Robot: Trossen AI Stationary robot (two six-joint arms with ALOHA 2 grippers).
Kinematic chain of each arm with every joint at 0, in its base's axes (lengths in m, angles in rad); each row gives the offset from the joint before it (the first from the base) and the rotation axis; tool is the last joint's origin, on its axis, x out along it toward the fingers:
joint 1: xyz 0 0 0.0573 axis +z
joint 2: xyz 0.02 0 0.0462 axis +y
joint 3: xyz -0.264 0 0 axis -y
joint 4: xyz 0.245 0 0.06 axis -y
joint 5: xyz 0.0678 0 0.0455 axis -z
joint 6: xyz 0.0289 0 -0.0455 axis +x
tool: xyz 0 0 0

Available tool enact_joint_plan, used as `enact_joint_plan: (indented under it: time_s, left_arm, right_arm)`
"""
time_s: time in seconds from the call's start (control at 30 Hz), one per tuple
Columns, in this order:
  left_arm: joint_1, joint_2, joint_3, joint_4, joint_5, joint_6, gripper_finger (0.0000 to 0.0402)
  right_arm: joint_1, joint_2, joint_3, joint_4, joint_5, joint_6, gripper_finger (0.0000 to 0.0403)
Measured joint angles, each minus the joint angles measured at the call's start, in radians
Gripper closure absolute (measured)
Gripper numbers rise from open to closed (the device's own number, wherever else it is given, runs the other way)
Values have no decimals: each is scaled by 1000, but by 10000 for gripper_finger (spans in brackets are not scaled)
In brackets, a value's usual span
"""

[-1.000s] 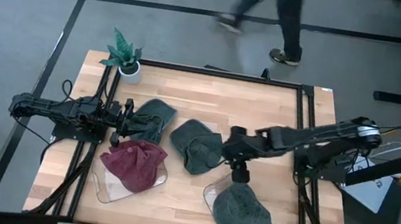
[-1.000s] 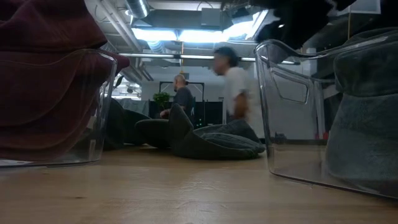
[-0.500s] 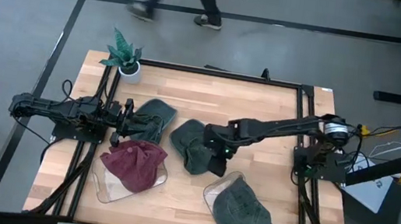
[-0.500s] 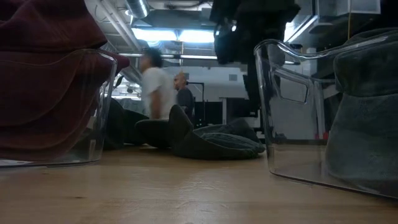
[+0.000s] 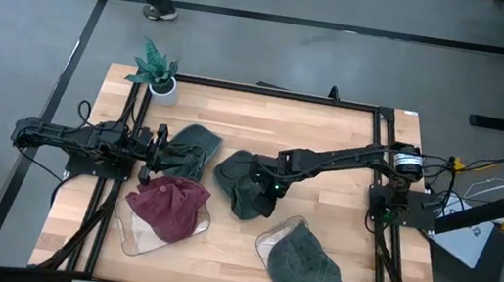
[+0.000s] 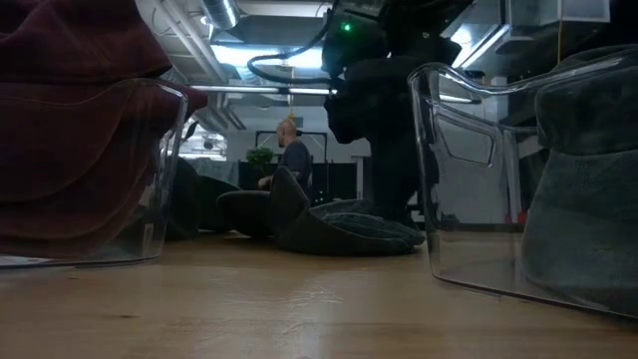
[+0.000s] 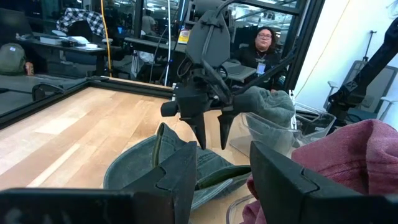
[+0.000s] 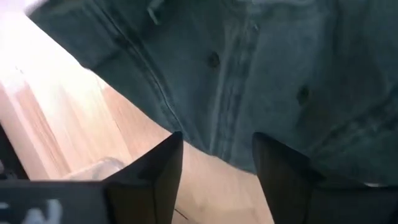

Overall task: Pick & Place hat
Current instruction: Put the right black cap into the right transparent bin

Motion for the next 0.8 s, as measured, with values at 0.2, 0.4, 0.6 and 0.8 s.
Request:
enact_joint_plan:
  time_s: [0.2,0.4,0.6,0.8]
  left_arm:
    - [0,0,0,0,0,0,258]
    - [0,0,0,0,0,0,258]
    - [0,0,0,0,0,0,258]
    - [0,0,0,0,0,0,258]
  right_arm:
    - [0,0,20,18,-15,93,151]
    - [23,0,21,-3,132,112,112]
    - [59,29,22,-27,157,204,125]
    - [61,88,25,-28,165,261,138]
